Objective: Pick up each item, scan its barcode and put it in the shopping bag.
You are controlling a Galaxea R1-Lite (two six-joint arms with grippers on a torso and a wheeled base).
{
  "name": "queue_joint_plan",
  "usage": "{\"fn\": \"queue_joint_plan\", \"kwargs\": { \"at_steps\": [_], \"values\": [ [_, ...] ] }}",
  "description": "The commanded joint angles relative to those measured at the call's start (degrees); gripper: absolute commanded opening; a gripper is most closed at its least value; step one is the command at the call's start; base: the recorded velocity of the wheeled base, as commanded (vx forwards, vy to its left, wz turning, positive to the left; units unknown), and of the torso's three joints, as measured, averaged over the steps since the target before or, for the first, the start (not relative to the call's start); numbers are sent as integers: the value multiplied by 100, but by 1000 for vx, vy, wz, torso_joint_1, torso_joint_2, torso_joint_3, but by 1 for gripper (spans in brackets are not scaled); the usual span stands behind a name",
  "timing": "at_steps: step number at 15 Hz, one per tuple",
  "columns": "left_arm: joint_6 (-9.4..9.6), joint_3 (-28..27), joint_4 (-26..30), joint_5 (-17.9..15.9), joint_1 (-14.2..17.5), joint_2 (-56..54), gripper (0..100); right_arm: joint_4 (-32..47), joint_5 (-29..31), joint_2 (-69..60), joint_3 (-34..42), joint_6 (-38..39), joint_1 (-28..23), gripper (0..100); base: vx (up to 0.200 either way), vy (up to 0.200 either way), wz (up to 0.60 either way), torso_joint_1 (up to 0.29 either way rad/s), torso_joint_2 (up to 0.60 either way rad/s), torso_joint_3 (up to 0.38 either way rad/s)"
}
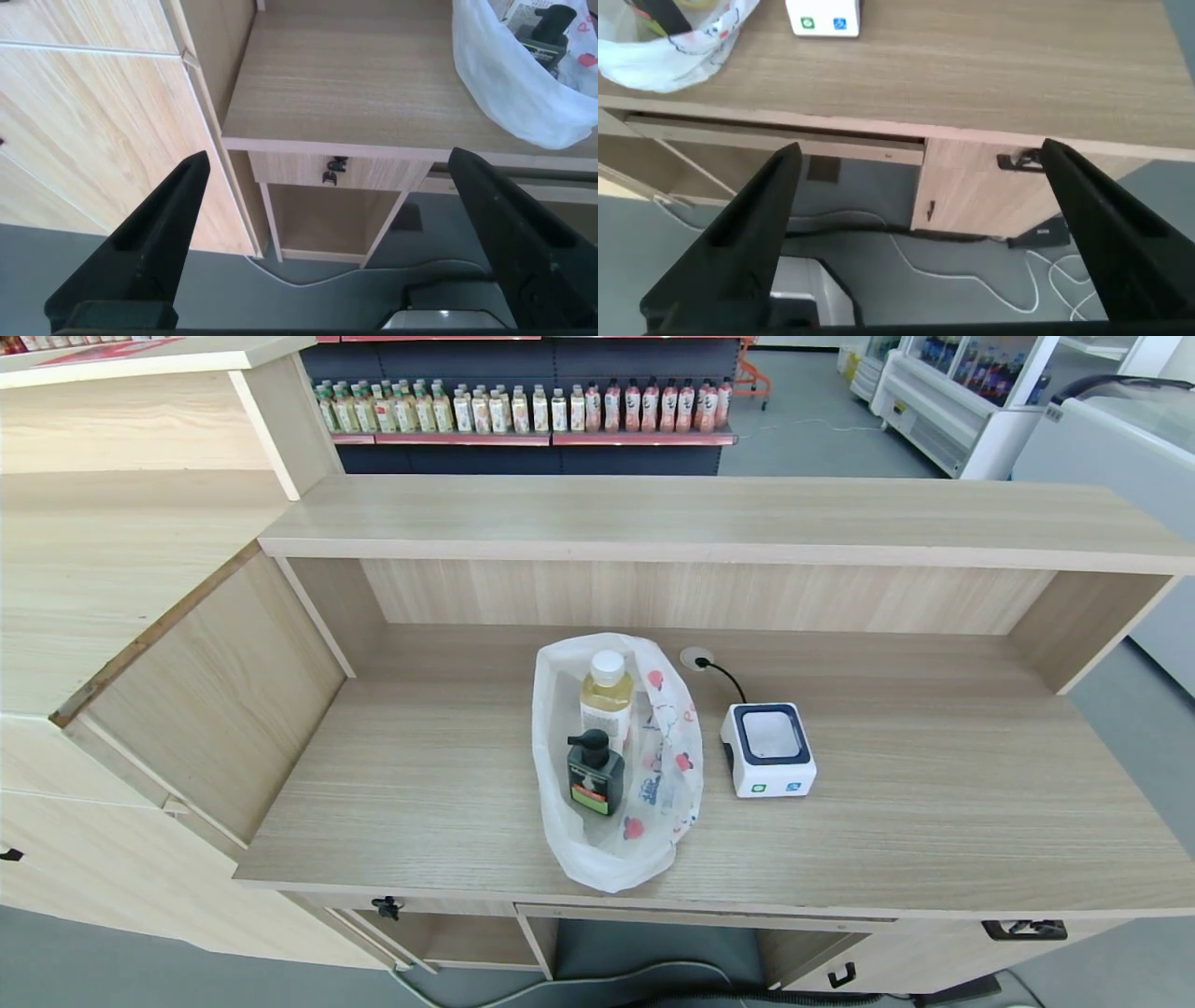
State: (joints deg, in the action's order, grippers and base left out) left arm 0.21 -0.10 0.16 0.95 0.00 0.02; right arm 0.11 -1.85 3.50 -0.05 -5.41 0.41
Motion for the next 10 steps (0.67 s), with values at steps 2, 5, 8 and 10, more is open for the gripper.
{"fn": "queue_joint_plan", "kwargs": {
  "at_steps": [2, 5, 8, 10],
  "values": [
    [-3, 1, 2, 2, 0, -2, 100, 33, -17, -341, 5, -4, -41, 100, 0, 0, 0, 0, 0, 0],
    [6, 1, 2, 2, 0, -2, 100, 33, -17, -350, 5, -4, -41, 100, 0, 0, 0, 0, 0, 0],
    [-38, 1, 2, 2, 0, -2, 100, 33, -17, -350, 5, -4, -41, 100, 0, 0, 0, 0, 0, 0],
    [-12, 1, 2, 2, 0, -2, 100, 33, -8, -350, 5, -12, -41, 100, 0, 0, 0, 0, 0, 0]
  ]
}}
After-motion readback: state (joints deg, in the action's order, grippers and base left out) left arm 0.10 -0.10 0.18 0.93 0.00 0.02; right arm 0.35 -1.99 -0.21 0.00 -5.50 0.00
